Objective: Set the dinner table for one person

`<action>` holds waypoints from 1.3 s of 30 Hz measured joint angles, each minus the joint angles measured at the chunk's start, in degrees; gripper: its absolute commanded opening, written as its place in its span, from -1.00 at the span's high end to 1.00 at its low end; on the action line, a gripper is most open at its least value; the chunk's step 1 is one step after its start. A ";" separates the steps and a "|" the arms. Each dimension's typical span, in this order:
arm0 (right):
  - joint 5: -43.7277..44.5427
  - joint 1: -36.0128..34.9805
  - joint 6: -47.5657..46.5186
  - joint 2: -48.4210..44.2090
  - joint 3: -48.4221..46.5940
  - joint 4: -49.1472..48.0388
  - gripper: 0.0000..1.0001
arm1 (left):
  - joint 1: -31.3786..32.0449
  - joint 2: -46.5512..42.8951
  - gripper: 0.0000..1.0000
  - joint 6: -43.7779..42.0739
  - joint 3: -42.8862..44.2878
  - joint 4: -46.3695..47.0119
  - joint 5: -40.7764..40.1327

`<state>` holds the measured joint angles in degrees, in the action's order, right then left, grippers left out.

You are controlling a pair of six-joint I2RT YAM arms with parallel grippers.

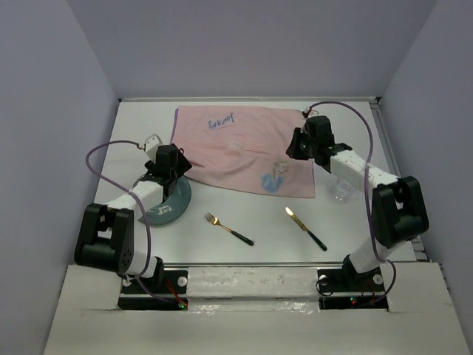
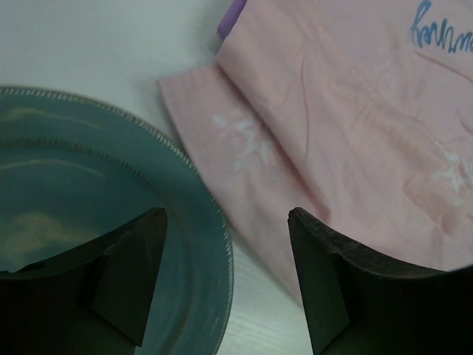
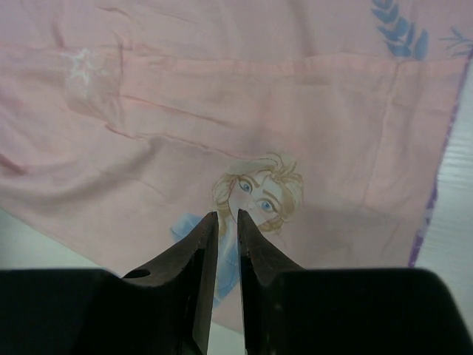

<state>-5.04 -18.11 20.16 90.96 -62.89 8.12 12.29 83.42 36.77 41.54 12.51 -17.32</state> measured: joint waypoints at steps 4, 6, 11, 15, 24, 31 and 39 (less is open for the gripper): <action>-1.86 -2.23 -0.46 8.26 -3.39 -0.44 0.49 | 0.13 -8.50 -0.38 2.03 -8.61 -0.35 -0.13; -2.67 -5.16 -0.79 10.64 -4.68 -0.44 0.43 | 0.11 -12.31 -0.36 2.58 -11.34 -0.37 -0.79; -6.95 -16.28 -0.83 16.37 -10.23 -1.97 -0.12 | 0.11 -18.51 -0.36 3.39 -12.55 -1.01 -1.18; -9.81 -24.72 0.98 19.67 -13.73 -4.35 -0.14 | 0.11 -22.64 -0.37 2.56 -10.32 -2.86 -1.49; -13.66 -30.80 7.56 37.24 -30.51 -9.11 -0.04 | 0.09 -22.47 -0.38 0.48 0.61 -2.60 -1.44; -15.45 -31.63 10.78 42.60 -33.92 -9.46 0.24 | 0.09 -22.29 -0.40 -1.05 1.20 -2.91 -1.16; -18.62 -34.07 12.04 46.90 -39.06 -10.34 0.41 | -0.74 -22.43 -0.40 -3.56 1.27 -5.22 -1.99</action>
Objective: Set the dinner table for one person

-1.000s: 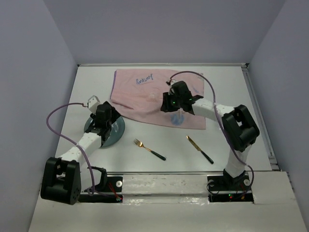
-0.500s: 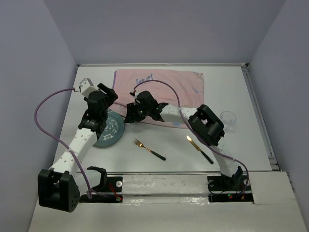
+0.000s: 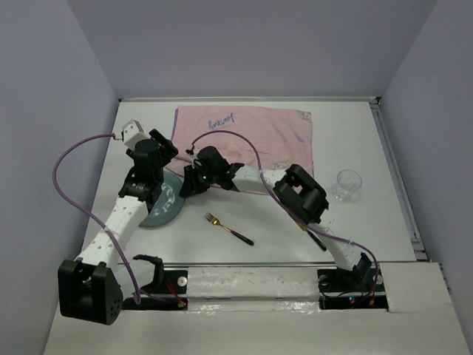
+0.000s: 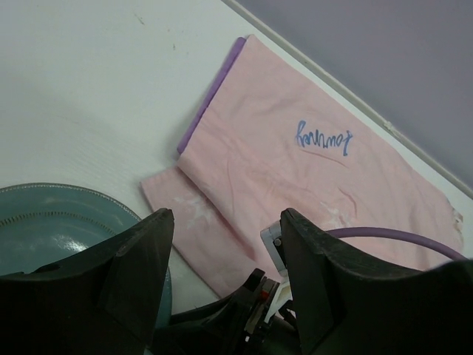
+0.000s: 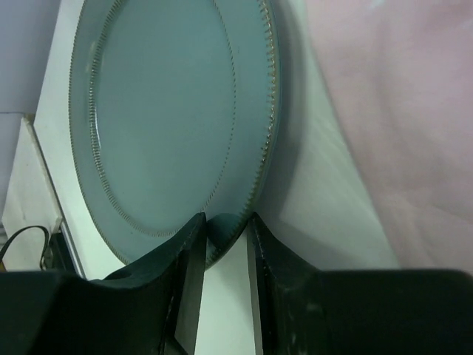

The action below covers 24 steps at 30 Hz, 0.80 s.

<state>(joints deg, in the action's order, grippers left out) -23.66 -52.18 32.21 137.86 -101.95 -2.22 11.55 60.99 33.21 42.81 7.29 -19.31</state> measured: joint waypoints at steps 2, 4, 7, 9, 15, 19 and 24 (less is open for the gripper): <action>-0.87 -0.55 0.46 0.92 -1.42 0.02 0.44 | -0.15 -0.20 -0.40 -0.68 0.20 -1.14 -0.48; -1.88 -1.09 0.79 1.51 -2.12 -0.02 0.46 | -0.46 -0.50 -0.40 -1.27 0.46 -1.84 -0.74; -2.64 -2.21 0.61 1.62 -2.21 0.04 0.49 | -0.83 -1.16 -0.40 -1.75 0.79 -2.54 -0.94; -2.95 -2.71 0.48 1.62 -2.21 0.07 0.48 | -1.31 -1.38 -0.40 -1.90 0.90 -2.69 -0.94; -4.31 -4.55 -1.09 0.90 -1.05 -0.28 -0.38 | -3.21 0.63 -0.36 -1.60 0.90 -2.73 -0.07; -3.74 -4.63 -2.93 -3.06 2.19 0.13 -0.43 | -5.14 6.12 -0.31 -0.17 0.90 -1.49 2.27; -3.52 -1.81 -3.76 -10.14 8.35 0.46 -0.35 | -8.35 13.40 -0.15 2.16 0.96 0.46 6.54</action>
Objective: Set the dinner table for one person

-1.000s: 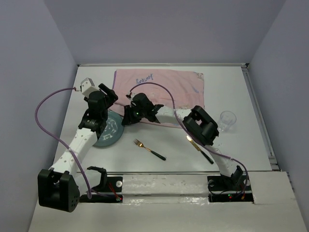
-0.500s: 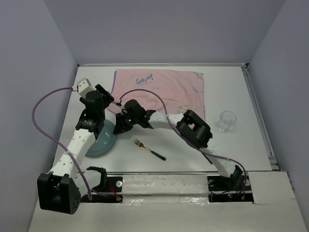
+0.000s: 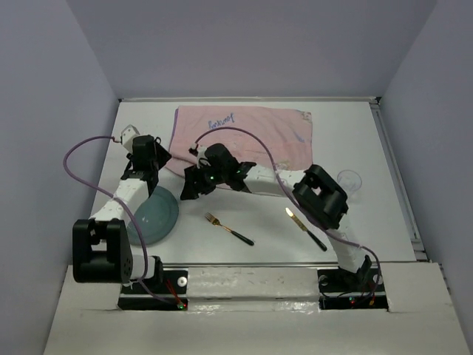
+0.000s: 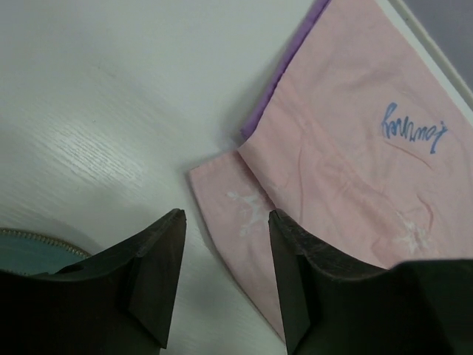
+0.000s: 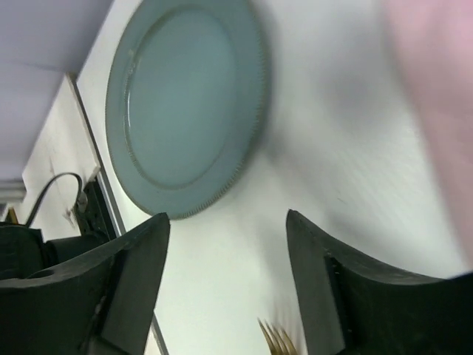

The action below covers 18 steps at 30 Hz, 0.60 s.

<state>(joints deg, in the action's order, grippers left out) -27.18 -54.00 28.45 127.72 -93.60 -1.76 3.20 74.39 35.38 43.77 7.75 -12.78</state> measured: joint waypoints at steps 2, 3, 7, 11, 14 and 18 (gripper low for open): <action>0.94 2.49 -0.22 -5.20 4.83 -0.94 -0.22 | -1.18 2.91 -0.08 1.07 0.33 0.52 1.07; 1.29 3.26 -0.33 -6.95 6.51 -0.92 -0.15 | -1.66 4.90 -0.08 1.57 0.66 1.03 1.66; 4.09 9.16 -0.35 -19.21 15.91 -2.47 -0.05 | -3.17 10.49 -0.06 4.04 0.96 3.23 3.34; 6.80 14.51 -0.20 -26.77 22.99 -3.93 -0.07 | -4.37 15.58 -0.04 5.44 2.67 3.80 4.90; 8.04 20.24 -0.22 -31.36 28.63 -4.11 -0.09 | -4.81 19.15 -0.04 5.95 4.42 4.68 5.62; 9.46 29.16 -0.61 -32.94 30.84 -2.69 -0.23 | -4.81 22.49 -0.02 6.47 5.49 5.05 6.60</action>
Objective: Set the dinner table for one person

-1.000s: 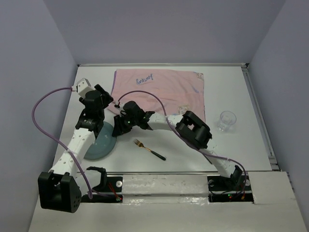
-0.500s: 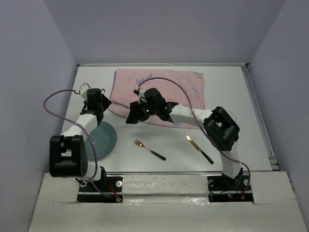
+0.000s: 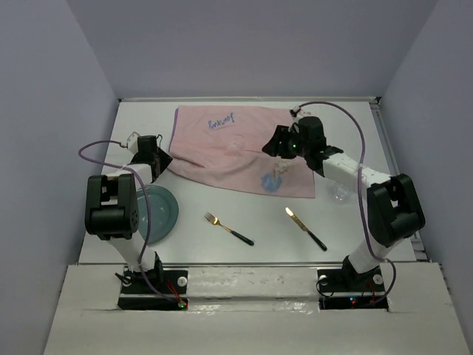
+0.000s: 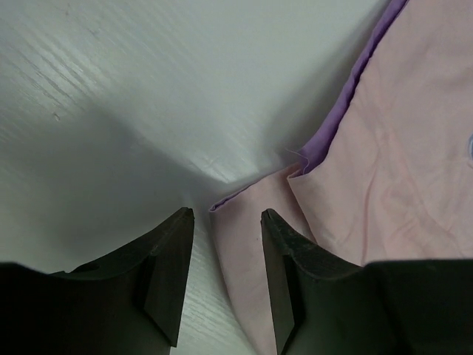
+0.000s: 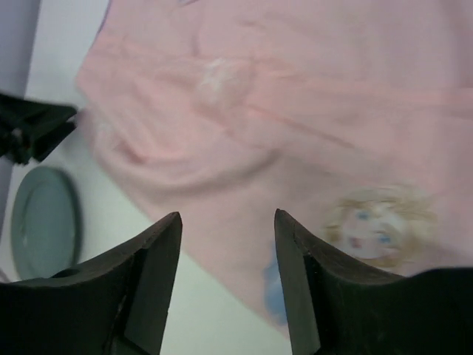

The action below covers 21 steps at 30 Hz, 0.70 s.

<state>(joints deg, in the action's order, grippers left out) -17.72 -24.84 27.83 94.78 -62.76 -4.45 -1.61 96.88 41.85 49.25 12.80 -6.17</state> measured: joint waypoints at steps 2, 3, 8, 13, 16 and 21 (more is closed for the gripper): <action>0.98 3.82 -0.68 0.00 -0.02 0.92 -0.31 | 0.00 0.90 0.00 0.09 0.15 0.00 0.24; 1.60 6.95 -0.96 0.07 -0.15 1.49 -0.38 | 0.00 1.46 0.04 0.17 0.37 -0.04 0.39; 5.75 14.95 -2.93 4.13 -4.20 4.87 -0.42 | 0.00 2.05 0.16 0.28 0.61 0.44 0.74; 8.96 17.03 -4.39 10.01 -7.93 6.91 -0.42 | 0.00 2.38 0.51 0.24 0.61 1.14 0.74; 9.57 17.81 -4.74 11.45 -7.96 8.41 -0.42 | 0.00 3.17 0.95 0.07 0.61 1.22 0.74; 9.62 20.06 -5.05 11.67 -7.89 9.11 -0.55 | 0.00 3.56 1.00 -0.26 0.61 1.40 0.66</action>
<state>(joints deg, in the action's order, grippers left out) -8.10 -4.78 22.79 106.45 -70.65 4.67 -1.61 100.44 41.58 49.87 14.20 -5.52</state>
